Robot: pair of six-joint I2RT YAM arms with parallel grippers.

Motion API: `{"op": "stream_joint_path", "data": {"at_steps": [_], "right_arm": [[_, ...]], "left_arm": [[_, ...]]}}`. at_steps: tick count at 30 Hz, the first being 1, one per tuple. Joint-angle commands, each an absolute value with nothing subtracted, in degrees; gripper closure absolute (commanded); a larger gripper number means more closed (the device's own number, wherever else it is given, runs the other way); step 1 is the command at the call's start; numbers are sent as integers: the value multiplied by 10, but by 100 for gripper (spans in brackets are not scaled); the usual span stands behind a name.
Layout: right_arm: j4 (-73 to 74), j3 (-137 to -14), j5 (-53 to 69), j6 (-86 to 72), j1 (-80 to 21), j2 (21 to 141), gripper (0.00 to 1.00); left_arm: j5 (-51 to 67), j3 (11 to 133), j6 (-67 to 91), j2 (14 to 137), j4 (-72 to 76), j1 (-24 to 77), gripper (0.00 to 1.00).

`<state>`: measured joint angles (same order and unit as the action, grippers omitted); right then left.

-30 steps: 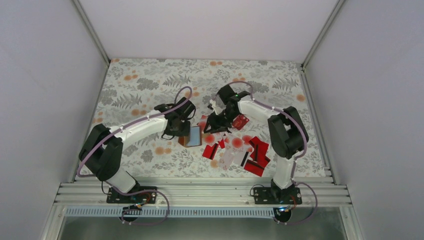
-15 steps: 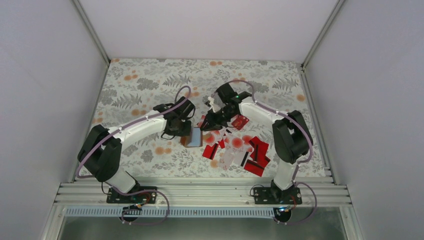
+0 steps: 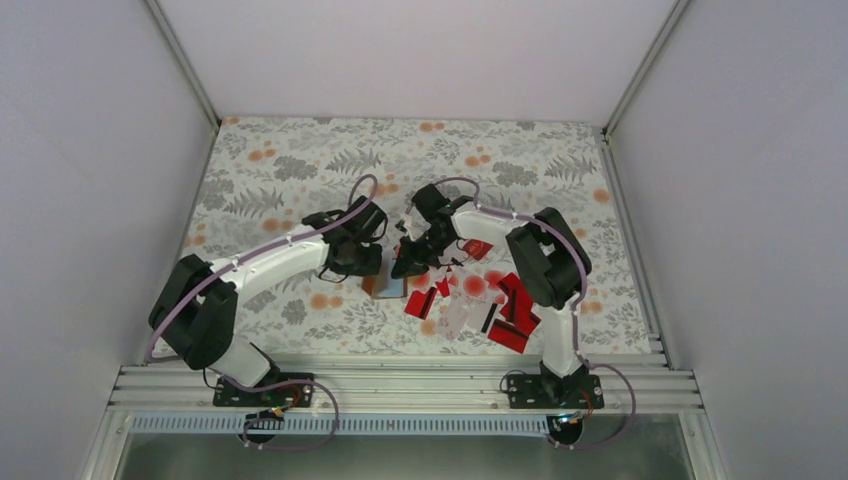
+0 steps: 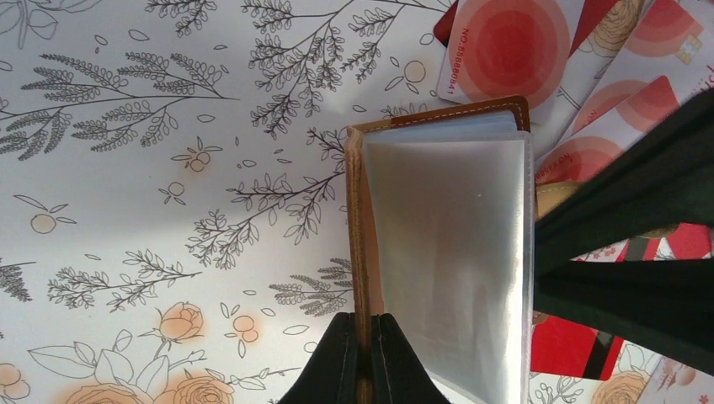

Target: Put the credit cards into the card holder

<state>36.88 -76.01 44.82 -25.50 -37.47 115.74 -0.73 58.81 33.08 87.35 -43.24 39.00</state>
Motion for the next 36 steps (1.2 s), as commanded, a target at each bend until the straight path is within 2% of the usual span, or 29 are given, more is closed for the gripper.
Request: {"op": "stream_joint_path", "data": {"at_steps": [1, 7, 13, 15, 19, 21, 36], "right_arm": [[348, -800, 468, -260, -394, 1185, 95], [342, -839, 494, -261, -407, 1215, 95], [340, -845, 510, -251, -408, 1215, 96], [342, -845, 511, -245, -408, 1216, 95], [339, -844, 513, -239, -408, 1225, 95], [336, -845, 519, -239, -408, 1234, 95], [321, -872, 591, -200, -407, 1249, 77]], "left_arm": [[10, 580, 335, 854, -422, 389, 98], [39, 578, 336, 828, -403, 388, 97], [83, 567, 342, 798, -387, 374, 90], [89, 568, 346, 784, -394, 370, 84], [101, 570, 350, 757, -404, 367, 65], [106, 571, 342, 753, -411, 368, 61], [150, 562, 273, 749, -372, 394, 63]]}}
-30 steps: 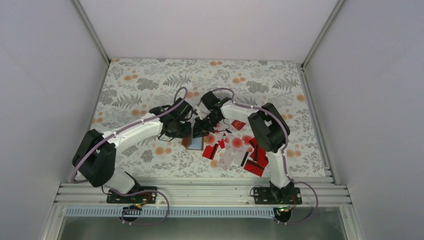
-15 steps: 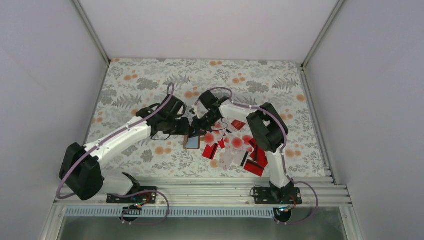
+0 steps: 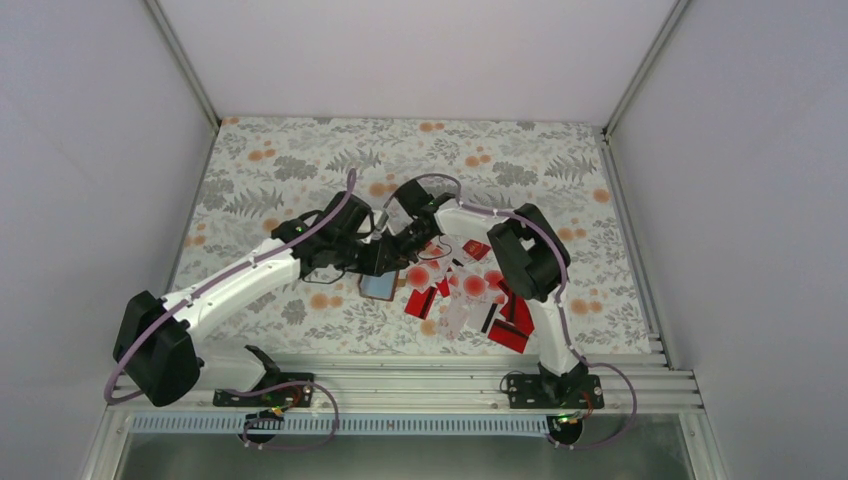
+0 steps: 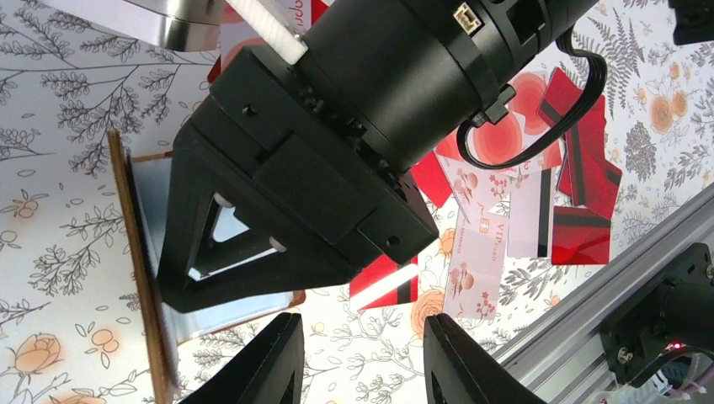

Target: Put the credit cards into the card holder

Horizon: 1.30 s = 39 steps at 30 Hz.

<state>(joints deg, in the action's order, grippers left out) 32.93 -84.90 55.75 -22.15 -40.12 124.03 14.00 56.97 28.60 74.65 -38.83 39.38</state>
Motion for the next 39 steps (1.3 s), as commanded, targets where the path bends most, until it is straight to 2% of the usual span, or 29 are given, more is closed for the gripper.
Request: {"op": "stream_joint_path", "data": {"at_steps": [1, 5, 10, 25, 39], "right_arm": [[318, -873, 596, -199, -407, 1250, 75], [323, -884, 604, -191, -407, 1262, 68], [323, -893, 605, -187, -406, 1284, 64], [347, -928, 610, -169, -397, 1330, 60], [386, -927, 593, -136, -387, 1342, 60]], "left_arm": [[150, 562, 274, 750, -371, 395, 64], [143, 555, 270, 759, -366, 395, 64], [148, 540, 266, 780, -354, 395, 65], [98, 541, 266, 865, -346, 388, 65], [78, 507, 247, 892, -349, 318, 65]]}}
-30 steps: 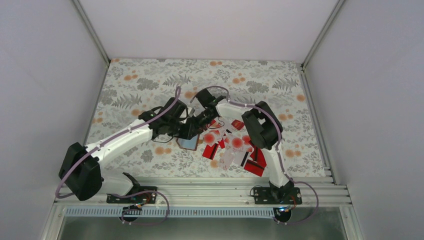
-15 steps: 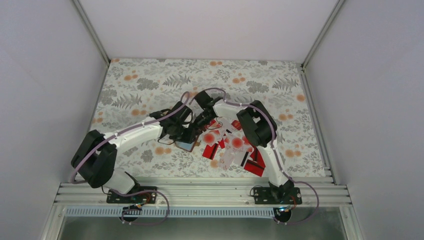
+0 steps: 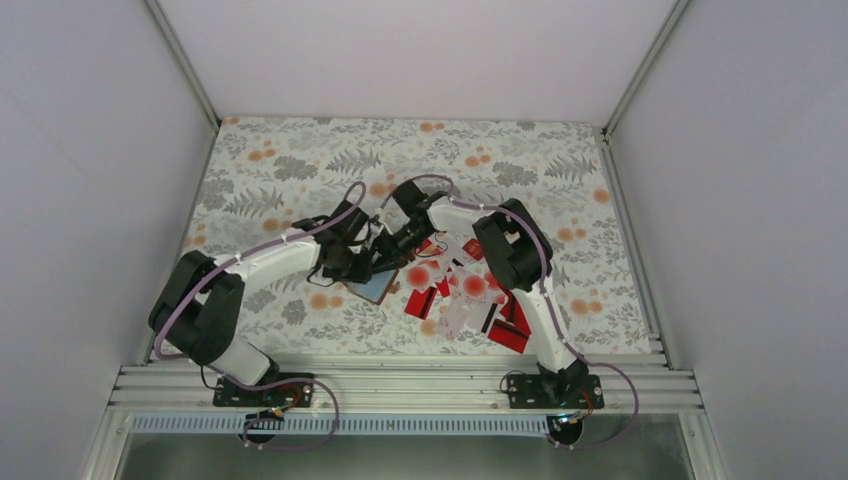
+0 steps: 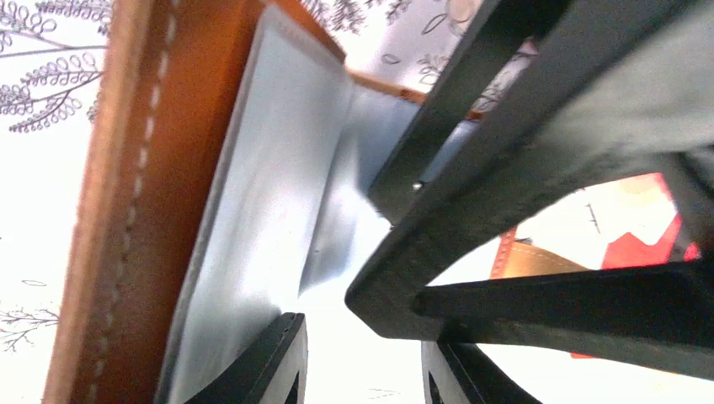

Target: Put the credit cards into the card holder

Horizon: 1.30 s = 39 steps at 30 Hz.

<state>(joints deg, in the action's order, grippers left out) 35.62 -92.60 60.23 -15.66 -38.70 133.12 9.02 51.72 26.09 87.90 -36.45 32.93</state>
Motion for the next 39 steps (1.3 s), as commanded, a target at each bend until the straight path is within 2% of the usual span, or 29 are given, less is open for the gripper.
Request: {"op": "stream_joint_path", "data": {"at_steps": [1, 19, 31, 39], "right_arm": [[387, -926, 592, -135, -387, 1341, 60], [421, -902, 516, -128, -387, 1309, 60], [430, -878, 416, -165, -387, 1270, 61], [426, -856, 455, -163, -390, 1217, 61]], "left_arm": [[80, 506, 246, 897, -347, 315, 65], [107, 541, 218, 981, -333, 254, 65], [115, 510, 217, 979, -318, 238, 65], [136, 489, 248, 968, -316, 238, 65]]}}
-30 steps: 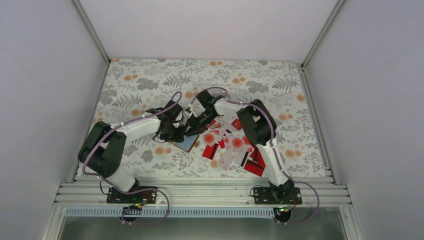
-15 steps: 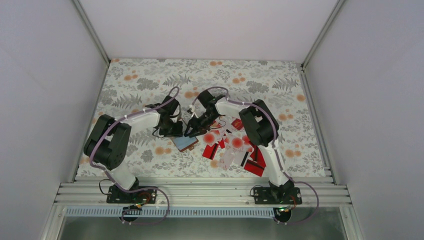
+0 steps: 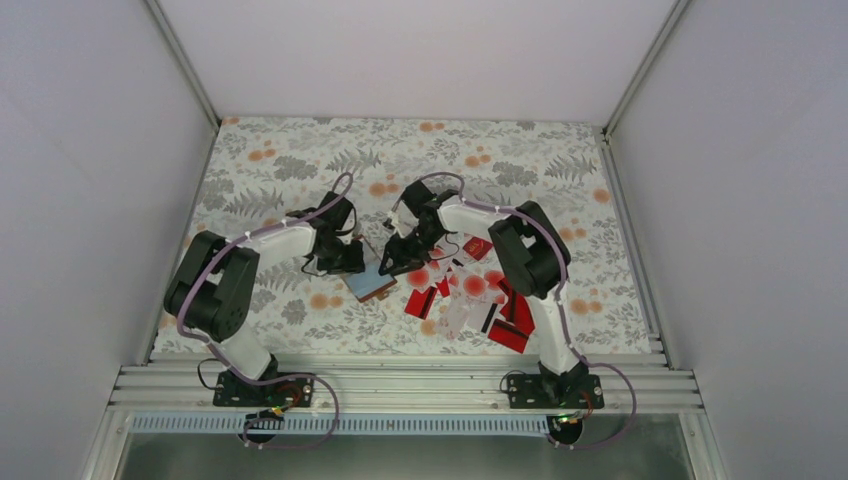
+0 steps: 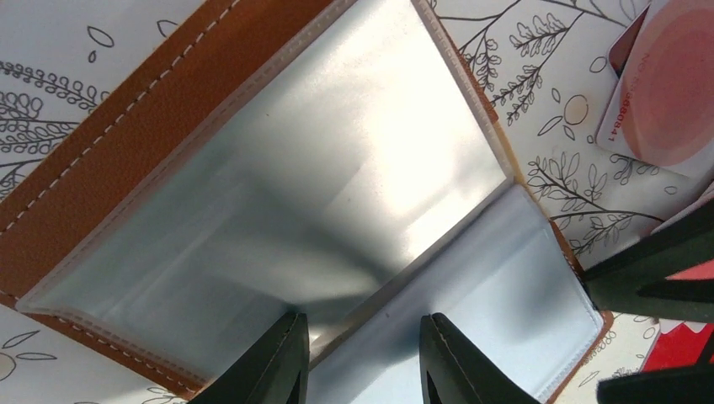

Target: Put the credit cards into the card holder

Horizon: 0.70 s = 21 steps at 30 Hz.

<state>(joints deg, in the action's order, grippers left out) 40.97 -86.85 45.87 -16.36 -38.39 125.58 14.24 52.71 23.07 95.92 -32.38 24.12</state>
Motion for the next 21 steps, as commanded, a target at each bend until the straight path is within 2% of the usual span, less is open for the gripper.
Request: {"op": "stream_joint_path", "data": {"at_steps": [1, 6, 13, 21], "right_arm": [[427, -852, 462, -164, -391, 1204, 62], [417, -822, 480, -208, -402, 1169, 62], [425, -816, 430, -286, -412, 1128, 62], [391, -763, 412, -481, -416, 1073, 59]], "left_arm": [[137, 482, 256, 965, -315, 239, 65], [125, 466, 297, 962, -326, 249, 69], [87, 476, 370, 955, -369, 278, 71], [101, 462, 424, 957, -350, 294, 72]]}}
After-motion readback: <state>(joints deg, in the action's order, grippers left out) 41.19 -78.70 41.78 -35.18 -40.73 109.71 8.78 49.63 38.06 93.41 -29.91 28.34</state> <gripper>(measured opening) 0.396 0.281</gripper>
